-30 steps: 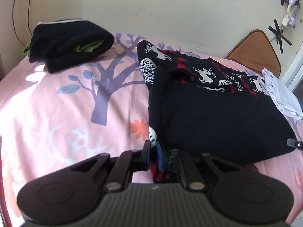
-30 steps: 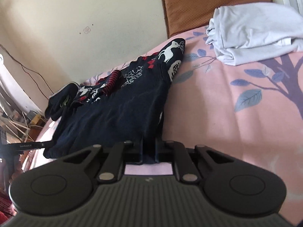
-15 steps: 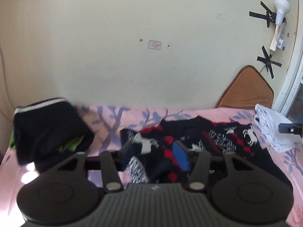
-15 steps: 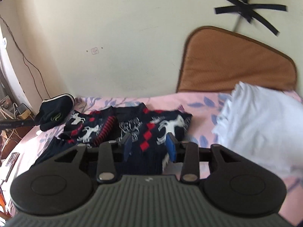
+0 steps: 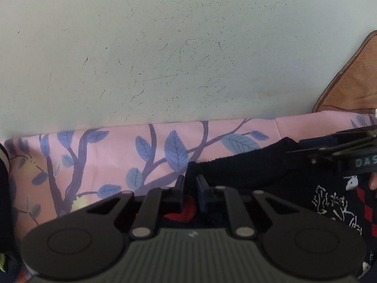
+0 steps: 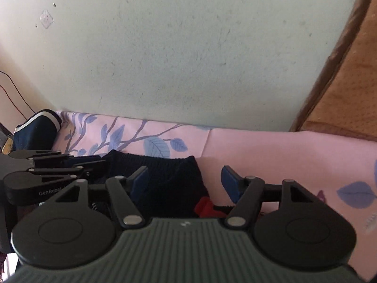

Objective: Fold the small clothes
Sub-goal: 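Grasp the sweater hem with both grippers and fold it toward the collar, then lay the folded hem down and open both grippers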

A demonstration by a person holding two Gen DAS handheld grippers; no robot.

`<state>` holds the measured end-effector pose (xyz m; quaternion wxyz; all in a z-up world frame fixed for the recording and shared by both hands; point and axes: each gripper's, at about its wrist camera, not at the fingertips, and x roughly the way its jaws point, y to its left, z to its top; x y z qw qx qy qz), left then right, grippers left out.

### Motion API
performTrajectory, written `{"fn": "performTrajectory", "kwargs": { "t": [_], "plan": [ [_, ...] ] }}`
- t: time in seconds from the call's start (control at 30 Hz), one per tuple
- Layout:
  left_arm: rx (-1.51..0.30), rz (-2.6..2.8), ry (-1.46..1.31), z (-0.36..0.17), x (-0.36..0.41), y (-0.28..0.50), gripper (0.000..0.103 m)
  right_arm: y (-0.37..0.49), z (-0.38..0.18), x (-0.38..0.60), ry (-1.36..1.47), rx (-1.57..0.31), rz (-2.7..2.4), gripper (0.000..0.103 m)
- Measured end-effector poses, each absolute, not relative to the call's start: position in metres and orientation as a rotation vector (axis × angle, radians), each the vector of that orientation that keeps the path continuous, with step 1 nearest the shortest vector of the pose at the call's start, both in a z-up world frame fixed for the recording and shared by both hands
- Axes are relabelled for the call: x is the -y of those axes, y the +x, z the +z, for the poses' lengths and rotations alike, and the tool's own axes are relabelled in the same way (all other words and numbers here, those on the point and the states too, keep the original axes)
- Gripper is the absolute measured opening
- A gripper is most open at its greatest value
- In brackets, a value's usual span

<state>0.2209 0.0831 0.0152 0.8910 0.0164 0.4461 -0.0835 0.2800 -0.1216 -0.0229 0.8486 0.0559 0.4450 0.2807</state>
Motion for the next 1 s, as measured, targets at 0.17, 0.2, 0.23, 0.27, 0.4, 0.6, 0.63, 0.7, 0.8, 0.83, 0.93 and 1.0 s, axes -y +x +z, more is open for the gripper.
{"fn": "performTrajectory", "kwargs": {
  "t": [0.17, 0.2, 0.23, 0.27, 0.4, 0.6, 0.63, 0.7, 0.8, 0.83, 0.93, 1.0],
  "plan": [
    [-0.836, -0.198, 0.003, 0.045, -0.086, 0.193, 0.009, 0.246, 0.005, 0.122, 0.092, -0.802, 0.618, 0.012],
    [-0.804, -0.212, -0.010, 0.056, -0.087, 0.185, 0.009, 0.234, 0.017, 0.126, 0.095, -0.775, 0.624, 0.012],
    [-0.776, -0.224, -0.021, 0.065, -0.088, 0.173, 0.009, 0.220, 0.029, 0.131, 0.098, -0.748, 0.632, 0.012],
    [-0.740, -0.238, -0.026, 0.076, -0.088, 0.155, 0.009, 0.206, 0.041, 0.137, 0.097, -0.717, 0.643, 0.012],
    [-0.585, -0.290, -0.001, 0.108, -0.082, 0.070, 0.009, 0.125, 0.086, 0.158, 0.059, -0.581, 0.685, 0.012],
    [-0.452, -0.366, -0.032, 0.118, -0.087, -0.070, 0.010, -0.018, 0.103, 0.188, -0.012, -0.418, 0.718, 0.011],
    [-0.452, -0.379, -0.044, 0.113, -0.087, -0.089, 0.010, -0.039, 0.098, 0.191, -0.027, -0.407, 0.713, 0.011],
    [-0.476, -0.397, -0.079, 0.101, -0.089, -0.120, 0.010, -0.078, 0.083, 0.197, -0.052, -0.401, 0.700, 0.011],
    [-0.566, -0.408, -0.133, 0.073, -0.090, -0.149, 0.010, -0.116, 0.045, 0.194, -0.049, -0.437, 0.658, 0.011],
    [-0.601, -0.404, -0.141, 0.061, -0.089, -0.153, 0.010, -0.122, 0.031, 0.193, -0.051, -0.453, 0.640, 0.011],
    [-0.721, -0.346, -0.137, 0.022, -0.093, -0.156, 0.016, -0.126, -0.013, 0.181, -0.051, -0.535, 0.599, 0.012],
    [-0.760, -0.336, -0.156, 0.012, -0.099, -0.157, 0.018, -0.126, -0.027, 0.178, -0.023, -0.549, 0.579, 0.016]
  ]
}}
